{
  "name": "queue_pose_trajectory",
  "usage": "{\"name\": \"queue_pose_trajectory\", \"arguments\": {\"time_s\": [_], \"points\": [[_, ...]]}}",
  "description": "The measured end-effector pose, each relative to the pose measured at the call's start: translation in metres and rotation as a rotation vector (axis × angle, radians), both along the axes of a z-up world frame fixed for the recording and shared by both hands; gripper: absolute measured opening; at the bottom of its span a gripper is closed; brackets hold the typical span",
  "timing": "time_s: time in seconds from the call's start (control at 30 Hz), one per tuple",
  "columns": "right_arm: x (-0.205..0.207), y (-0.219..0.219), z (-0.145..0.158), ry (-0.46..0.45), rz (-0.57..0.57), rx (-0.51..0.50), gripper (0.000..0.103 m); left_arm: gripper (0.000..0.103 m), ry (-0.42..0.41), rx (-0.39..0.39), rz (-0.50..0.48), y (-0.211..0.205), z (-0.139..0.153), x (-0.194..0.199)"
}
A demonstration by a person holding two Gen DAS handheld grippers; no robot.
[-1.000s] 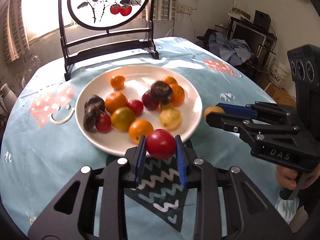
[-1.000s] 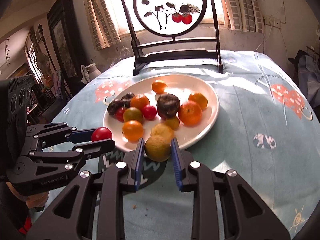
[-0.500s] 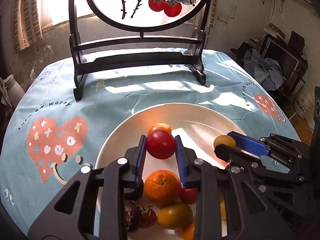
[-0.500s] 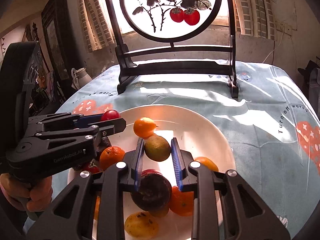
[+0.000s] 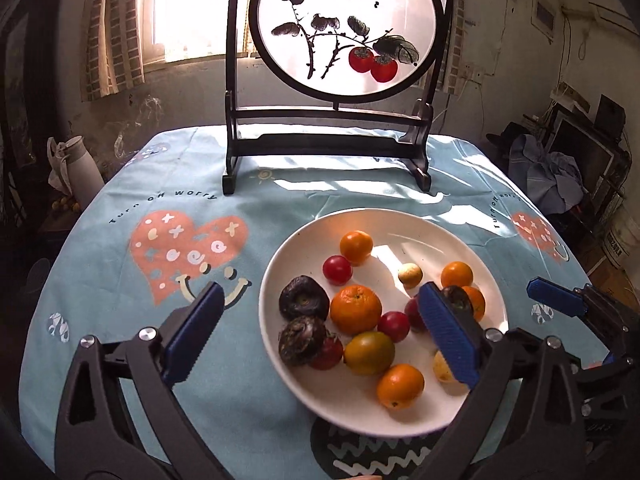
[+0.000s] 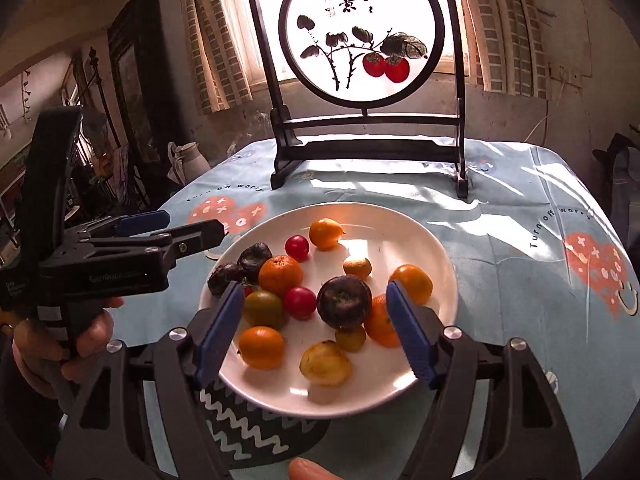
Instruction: Organize fruits
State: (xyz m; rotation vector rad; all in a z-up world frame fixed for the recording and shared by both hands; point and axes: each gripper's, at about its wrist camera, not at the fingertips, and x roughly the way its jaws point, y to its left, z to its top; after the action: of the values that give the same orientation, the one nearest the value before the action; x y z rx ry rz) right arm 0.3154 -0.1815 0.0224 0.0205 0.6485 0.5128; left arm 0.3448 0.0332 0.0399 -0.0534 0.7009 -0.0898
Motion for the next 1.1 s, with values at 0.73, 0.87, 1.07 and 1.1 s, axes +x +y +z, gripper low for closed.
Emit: {"name": "queue_pose_trajectory", "arguments": {"time_s": [0.73, 0.87, 1.07, 1.1], "points": [[-0.132, -0.027, -0.042, -0.044, 0.030, -0.100, 0.102, 0.101, -0.029, 0.129, -0.038, -0.016, -0.046, -0.149], [-0.137, -0.018, -0.045, -0.068, 0.030, -0.161, 0.102, 0.101, -0.048, 0.177, -0.035, -0.022, -0.049, -0.153], [-0.136, -0.017, -0.047, -0.070, 0.033, -0.175, 0.102, 0.101, -0.045, 0.176, -0.034, -0.020, -0.049, -0.152], [-0.136, -0.017, -0.047, -0.072, 0.032, -0.176, 0.102, 0.101, -0.044, 0.177, -0.032, -0.020, -0.049, -0.152]]}}
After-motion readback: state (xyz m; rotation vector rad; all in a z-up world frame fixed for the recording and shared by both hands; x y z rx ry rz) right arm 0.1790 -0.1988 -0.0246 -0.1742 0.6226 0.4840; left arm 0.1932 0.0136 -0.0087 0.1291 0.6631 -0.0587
